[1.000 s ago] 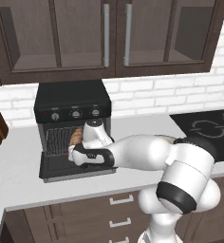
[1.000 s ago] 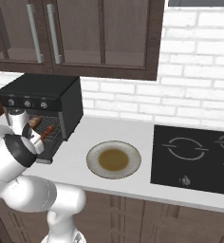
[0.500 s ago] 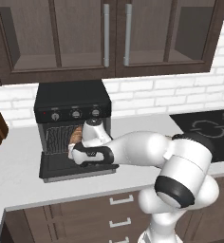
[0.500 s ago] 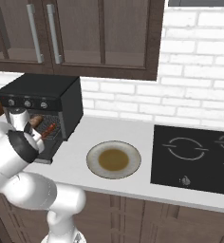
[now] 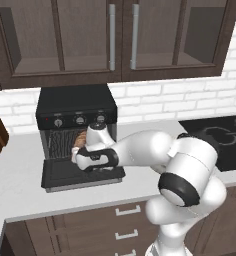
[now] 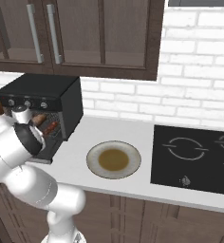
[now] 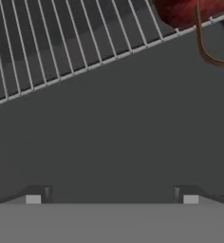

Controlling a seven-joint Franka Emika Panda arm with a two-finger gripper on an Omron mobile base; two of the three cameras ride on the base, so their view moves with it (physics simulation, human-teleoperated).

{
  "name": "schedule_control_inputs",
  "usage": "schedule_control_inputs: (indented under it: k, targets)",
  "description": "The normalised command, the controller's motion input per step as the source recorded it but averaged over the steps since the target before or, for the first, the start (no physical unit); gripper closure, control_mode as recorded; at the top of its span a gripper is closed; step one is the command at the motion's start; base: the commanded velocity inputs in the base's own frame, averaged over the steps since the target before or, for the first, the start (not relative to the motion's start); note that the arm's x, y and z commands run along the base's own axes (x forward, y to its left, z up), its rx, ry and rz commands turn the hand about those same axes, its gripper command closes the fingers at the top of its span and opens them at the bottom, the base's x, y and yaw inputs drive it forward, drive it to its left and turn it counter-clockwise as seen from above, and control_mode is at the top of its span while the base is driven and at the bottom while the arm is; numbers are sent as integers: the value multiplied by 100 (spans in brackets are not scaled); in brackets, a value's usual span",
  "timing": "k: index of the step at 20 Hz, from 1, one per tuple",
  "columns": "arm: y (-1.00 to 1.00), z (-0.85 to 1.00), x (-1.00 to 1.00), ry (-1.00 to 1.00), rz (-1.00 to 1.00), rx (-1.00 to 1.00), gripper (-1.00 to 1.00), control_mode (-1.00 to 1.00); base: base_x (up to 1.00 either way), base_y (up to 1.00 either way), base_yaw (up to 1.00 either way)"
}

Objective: Pick up the kebab skewer and baguette bread, and place them inside the toaster oven. Close the toaster oven door and start by setting the timer.

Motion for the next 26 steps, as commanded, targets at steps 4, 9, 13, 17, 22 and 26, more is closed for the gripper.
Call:
schedule_control_inputs:
  k: [4,9,13,17,22,26]
  targets:
    - [0,0,41,0,-9,0,-100,-100,0,0,0]
    - [0,0,50,0,-9,0,-100,-100,0,0,0]
    - [0,0,42,0,-10,0,-100,-100,0,0,0]
    - [0,0,41,0,-10,0,-100,-100,0,0,0]
    - [0,0,47,0,-11,0,-100,-100,0,0,0]
    - [0,0,32,0,-10,0,-100,-100,0,0,0]
